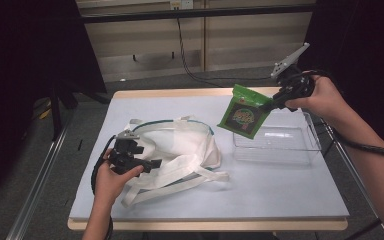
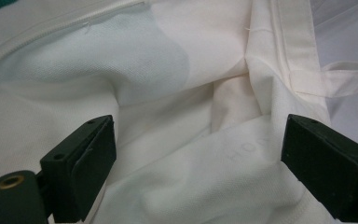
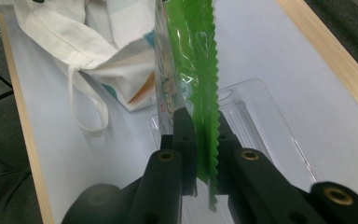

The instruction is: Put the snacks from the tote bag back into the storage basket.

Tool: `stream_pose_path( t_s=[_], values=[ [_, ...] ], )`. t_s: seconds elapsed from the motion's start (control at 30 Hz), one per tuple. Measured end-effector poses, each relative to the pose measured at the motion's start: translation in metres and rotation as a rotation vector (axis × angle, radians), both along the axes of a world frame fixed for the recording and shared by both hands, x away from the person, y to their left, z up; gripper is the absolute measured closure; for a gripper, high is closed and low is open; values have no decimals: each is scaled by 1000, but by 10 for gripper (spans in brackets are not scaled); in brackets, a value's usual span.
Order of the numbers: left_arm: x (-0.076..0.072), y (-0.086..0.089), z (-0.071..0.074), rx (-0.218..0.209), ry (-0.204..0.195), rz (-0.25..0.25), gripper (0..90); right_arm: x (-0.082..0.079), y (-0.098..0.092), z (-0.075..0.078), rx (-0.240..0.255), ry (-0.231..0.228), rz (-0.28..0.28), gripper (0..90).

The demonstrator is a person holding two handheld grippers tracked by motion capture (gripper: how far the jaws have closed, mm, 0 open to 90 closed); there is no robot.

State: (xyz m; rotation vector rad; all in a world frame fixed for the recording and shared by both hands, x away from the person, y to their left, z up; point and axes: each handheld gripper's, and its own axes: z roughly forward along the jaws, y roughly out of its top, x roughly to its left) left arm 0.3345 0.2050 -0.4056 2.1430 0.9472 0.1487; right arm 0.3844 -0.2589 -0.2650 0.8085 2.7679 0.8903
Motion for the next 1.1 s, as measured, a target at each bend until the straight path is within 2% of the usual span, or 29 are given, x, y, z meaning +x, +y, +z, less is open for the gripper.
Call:
stream_pose_path(
  t_s=[0.07, 0.1, 0.37, 1.1],
  values=[
    [1, 0, 0, 9, -3, -8, 103, 0, -3, -1, -5, -1, -7, 849],
    [0, 0, 0, -2, 5, -4, 103, 0, -4, -1, -6, 5, -7, 849],
    [2, -3, -1, -1, 3, -8, 103, -2, -12, -3, -18, 1, -18, 852],
    [4, -6, -2, 2, 8, -12, 103, -3, -34, -15, -91, -3, -42, 853]
  ],
)
